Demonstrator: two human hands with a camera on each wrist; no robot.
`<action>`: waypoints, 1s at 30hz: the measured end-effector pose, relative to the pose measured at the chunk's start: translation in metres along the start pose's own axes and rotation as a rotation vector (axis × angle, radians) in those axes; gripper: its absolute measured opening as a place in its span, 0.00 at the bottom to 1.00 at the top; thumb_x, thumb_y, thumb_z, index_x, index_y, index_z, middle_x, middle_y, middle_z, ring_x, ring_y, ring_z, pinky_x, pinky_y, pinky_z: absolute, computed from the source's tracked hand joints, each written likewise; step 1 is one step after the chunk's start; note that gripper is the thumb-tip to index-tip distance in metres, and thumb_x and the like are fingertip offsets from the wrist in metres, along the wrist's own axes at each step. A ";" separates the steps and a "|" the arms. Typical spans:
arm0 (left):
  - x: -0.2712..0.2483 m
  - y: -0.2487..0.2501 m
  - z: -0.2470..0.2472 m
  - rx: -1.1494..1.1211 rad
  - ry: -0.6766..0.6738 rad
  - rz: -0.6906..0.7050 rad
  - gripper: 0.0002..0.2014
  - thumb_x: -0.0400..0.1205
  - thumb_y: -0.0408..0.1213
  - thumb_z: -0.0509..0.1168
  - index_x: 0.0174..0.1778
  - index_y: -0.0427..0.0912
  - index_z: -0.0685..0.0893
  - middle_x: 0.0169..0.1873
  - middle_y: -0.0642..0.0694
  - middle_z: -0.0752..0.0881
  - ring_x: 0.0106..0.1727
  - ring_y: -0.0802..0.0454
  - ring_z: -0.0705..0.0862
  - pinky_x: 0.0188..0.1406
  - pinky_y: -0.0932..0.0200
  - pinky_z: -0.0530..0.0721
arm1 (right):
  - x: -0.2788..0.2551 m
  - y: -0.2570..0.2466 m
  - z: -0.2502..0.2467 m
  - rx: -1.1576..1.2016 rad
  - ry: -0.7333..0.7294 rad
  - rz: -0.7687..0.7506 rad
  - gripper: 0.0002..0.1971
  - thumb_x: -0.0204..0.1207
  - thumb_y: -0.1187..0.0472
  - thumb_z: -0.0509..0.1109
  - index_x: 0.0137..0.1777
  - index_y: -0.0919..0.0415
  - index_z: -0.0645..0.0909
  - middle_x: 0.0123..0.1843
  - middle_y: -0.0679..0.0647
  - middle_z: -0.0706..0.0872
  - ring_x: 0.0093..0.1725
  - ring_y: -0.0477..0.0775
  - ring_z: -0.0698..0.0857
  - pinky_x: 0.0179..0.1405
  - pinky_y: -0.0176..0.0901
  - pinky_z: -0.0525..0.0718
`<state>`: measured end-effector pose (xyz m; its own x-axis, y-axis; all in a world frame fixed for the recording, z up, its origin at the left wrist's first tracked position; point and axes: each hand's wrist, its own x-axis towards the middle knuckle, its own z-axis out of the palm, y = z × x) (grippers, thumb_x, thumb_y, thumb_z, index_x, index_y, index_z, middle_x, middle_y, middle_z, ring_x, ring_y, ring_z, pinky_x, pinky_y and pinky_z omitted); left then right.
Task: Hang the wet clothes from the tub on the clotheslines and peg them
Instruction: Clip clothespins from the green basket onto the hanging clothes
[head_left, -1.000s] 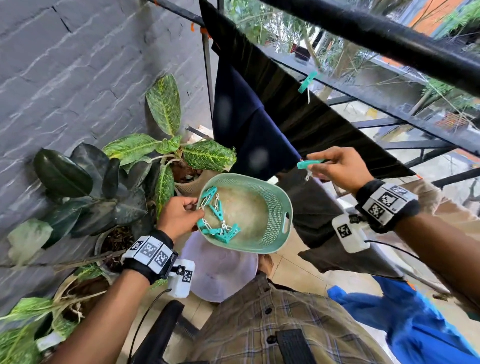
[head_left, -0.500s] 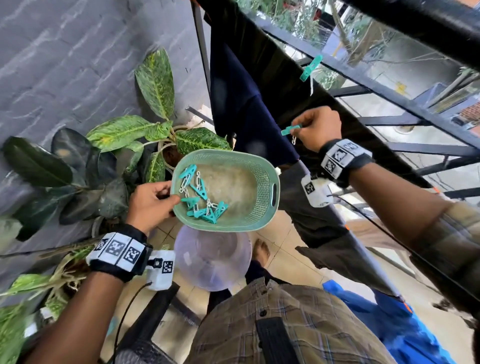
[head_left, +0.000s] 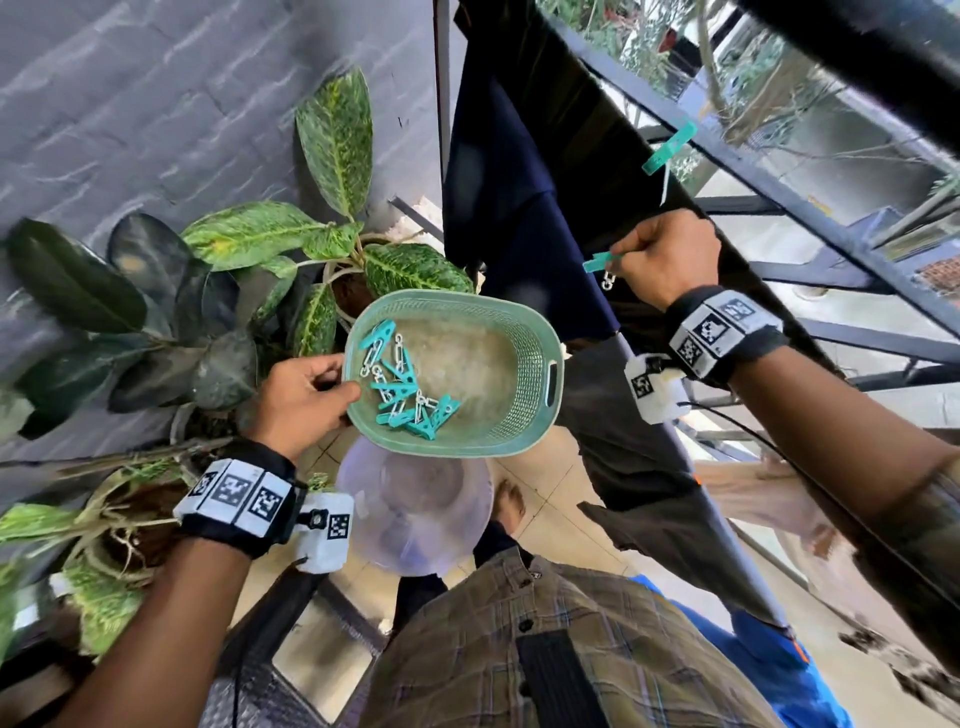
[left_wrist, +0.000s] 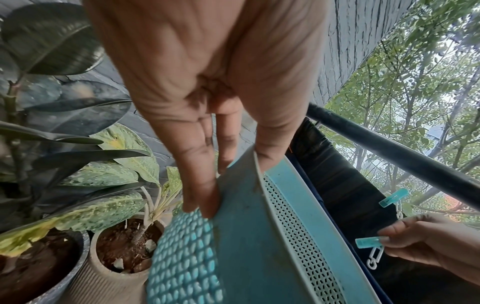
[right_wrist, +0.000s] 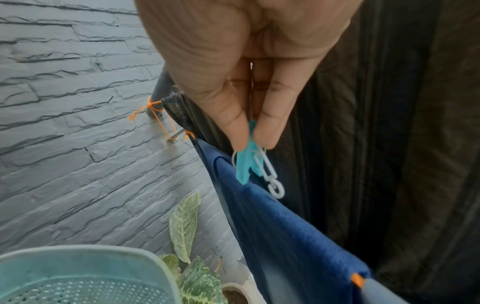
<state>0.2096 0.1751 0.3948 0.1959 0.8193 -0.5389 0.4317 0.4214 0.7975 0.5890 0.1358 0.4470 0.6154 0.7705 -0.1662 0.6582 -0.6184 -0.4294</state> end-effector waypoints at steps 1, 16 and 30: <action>-0.001 0.000 0.000 -0.003 -0.005 0.005 0.18 0.80 0.16 0.65 0.54 0.45 0.87 0.31 0.67 0.89 0.32 0.67 0.88 0.24 0.68 0.85 | -0.001 -0.002 0.001 0.007 0.003 0.001 0.06 0.67 0.59 0.78 0.44 0.53 0.92 0.43 0.51 0.93 0.50 0.54 0.88 0.56 0.42 0.82; 0.003 -0.010 -0.020 0.008 -0.026 -0.028 0.15 0.71 0.31 0.75 0.52 0.49 0.91 0.47 0.53 0.93 0.51 0.45 0.92 0.54 0.36 0.88 | 0.014 -0.046 0.028 -0.272 -0.065 -0.076 0.12 0.65 0.65 0.68 0.45 0.60 0.91 0.46 0.65 0.90 0.52 0.72 0.86 0.55 0.53 0.84; 0.004 -0.019 -0.014 0.051 -0.062 -0.006 0.29 0.61 0.48 0.75 0.60 0.50 0.89 0.53 0.55 0.92 0.53 0.50 0.92 0.57 0.38 0.87 | 0.003 -0.038 0.005 -0.313 -0.035 -0.096 0.32 0.61 0.31 0.76 0.60 0.49 0.84 0.56 0.57 0.89 0.59 0.67 0.85 0.56 0.55 0.83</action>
<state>0.1895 0.1763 0.3812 0.2463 0.7908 -0.5603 0.4772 0.4042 0.7803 0.5640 0.1628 0.4589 0.5320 0.8293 -0.1711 0.8174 -0.5557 -0.1518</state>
